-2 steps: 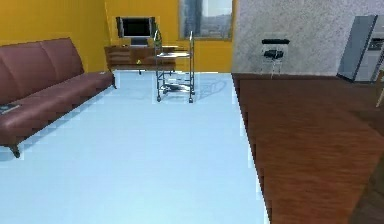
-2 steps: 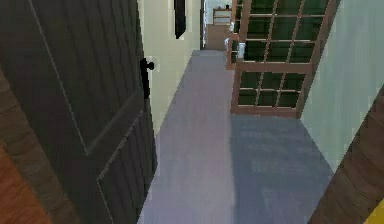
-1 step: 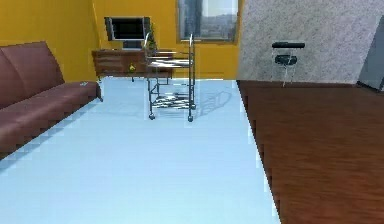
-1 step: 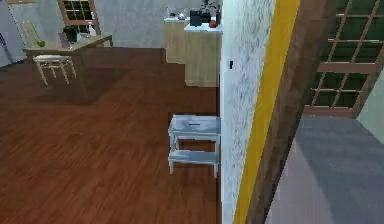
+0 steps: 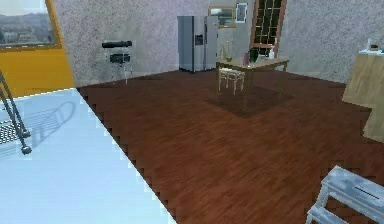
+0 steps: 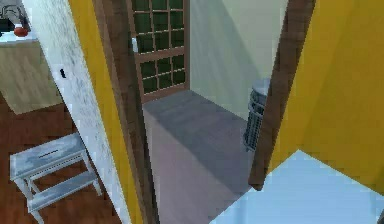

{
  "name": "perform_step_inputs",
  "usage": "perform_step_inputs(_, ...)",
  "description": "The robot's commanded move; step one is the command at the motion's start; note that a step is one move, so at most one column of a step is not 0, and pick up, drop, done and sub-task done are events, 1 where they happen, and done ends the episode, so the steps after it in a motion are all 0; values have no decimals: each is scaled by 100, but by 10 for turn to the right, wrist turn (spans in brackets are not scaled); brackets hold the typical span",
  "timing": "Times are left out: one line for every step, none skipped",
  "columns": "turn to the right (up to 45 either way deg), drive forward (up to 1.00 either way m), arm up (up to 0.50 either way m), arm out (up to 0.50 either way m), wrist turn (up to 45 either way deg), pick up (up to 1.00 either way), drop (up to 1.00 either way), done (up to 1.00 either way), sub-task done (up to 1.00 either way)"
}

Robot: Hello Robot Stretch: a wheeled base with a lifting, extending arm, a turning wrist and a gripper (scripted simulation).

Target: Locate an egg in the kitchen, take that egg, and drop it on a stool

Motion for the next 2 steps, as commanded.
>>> perform_step_inputs(150,0,0,0,0,0,0,0,0)
perform_step_inputs(0,100,0,0,0,0,0,0,0)
